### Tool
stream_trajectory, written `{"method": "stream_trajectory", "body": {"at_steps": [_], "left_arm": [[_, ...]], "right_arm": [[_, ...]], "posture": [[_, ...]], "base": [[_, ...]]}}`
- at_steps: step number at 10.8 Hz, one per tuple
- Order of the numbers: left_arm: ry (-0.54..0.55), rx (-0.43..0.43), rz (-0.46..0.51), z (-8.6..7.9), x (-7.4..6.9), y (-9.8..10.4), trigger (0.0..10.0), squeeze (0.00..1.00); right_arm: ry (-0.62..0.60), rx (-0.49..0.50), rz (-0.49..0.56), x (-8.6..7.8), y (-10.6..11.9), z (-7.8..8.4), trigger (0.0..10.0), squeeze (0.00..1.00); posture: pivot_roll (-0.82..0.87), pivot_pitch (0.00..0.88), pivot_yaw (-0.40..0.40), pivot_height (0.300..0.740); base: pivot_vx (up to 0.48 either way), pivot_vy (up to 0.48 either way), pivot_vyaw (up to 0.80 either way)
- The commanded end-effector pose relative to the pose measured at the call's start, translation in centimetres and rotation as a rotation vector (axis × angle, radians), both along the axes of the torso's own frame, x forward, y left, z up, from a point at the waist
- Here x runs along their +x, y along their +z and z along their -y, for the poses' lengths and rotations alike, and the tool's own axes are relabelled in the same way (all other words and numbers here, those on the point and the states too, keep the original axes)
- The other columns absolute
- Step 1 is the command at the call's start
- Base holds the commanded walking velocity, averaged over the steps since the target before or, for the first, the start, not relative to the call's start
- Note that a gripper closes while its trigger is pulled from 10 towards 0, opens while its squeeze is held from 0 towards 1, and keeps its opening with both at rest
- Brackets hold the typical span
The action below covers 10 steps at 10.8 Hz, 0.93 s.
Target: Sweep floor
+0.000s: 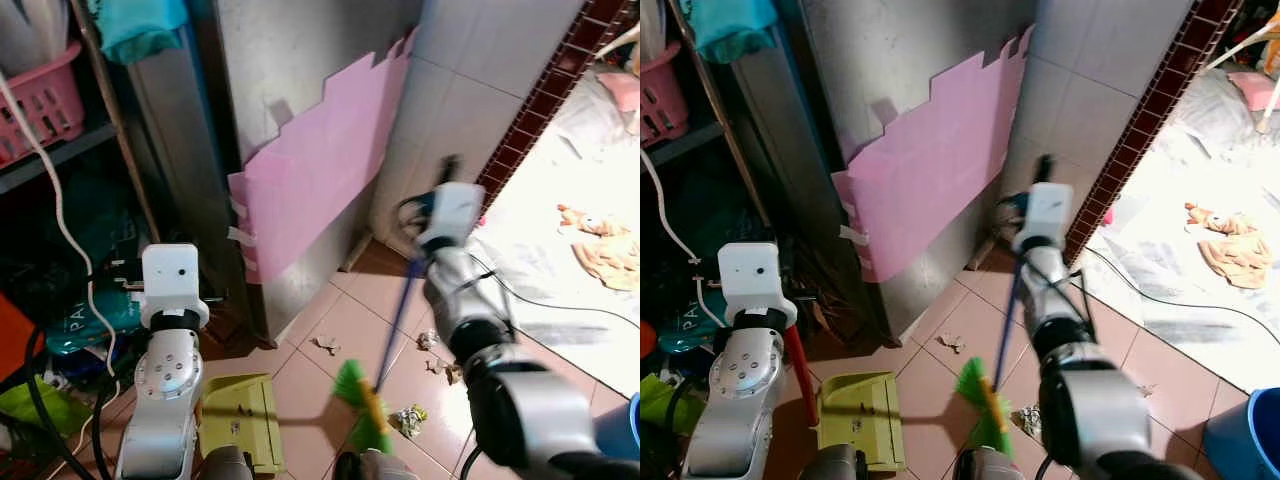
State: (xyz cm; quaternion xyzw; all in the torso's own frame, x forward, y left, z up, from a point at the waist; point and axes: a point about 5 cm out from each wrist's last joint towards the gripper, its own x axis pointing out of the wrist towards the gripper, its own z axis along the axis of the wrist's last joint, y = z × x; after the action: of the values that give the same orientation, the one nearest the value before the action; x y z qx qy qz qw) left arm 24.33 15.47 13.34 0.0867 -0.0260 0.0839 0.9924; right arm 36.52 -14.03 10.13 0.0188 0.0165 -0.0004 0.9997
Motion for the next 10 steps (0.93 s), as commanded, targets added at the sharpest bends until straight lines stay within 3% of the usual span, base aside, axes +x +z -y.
{"method": "stream_trajectory", "body": {"at_steps": [1,2,3,6,8,10], "left_arm": [[-0.004,0.001,0.016,0.1,0.1,0.5,10.0,0.00],[0.003,-0.004,0.015,0.0,-0.1,0.5,10.0,0.00],[0.003,-0.004,0.017,0.0,-0.4,0.5,10.0,0.00],[-0.001,-0.022,0.017,0.4,-1.5,0.7,10.0,0.00],[0.005,-0.028,0.013,0.4,-2.5,0.9,10.0,0.00],[0.011,-0.036,-0.008,0.5,-3.5,0.9,10.0,0.00]], "right_arm": [[0.092,0.024,0.026,-0.2,0.0,-1.1,10.0,0.00],[0.186,0.063,0.066,-0.6,0.2,-2.2,10.0,0.00],[0.203,0.100,0.119,-0.7,0.7,-2.4,10.0,0.00],[0.374,0.155,0.343,-0.6,4.2,-4.6,10.0,0.00],[0.367,0.158,0.385,0.1,5.7,-5.4,10.0,0.00],[0.265,0.125,0.388,0.6,6.3,-5.3,10.0,0.00]], "posture": [[0.11,0.115,-0.052,0.740],[0.11,0.125,-0.054,0.740],[0.11,0.135,-0.054,0.740],[0.13,0.195,-0.068,0.740],[0.14,0.240,-0.078,0.740],[0.16,0.285,-0.081,0.740]], "base": [[0.000,0.000,0.00],[0.000,0.000,0.00],[0.000,0.000,0.00],[0.000,0.000,0.00],[0.000,0.000,0.00],[0.000,0.000,0.00]]}}
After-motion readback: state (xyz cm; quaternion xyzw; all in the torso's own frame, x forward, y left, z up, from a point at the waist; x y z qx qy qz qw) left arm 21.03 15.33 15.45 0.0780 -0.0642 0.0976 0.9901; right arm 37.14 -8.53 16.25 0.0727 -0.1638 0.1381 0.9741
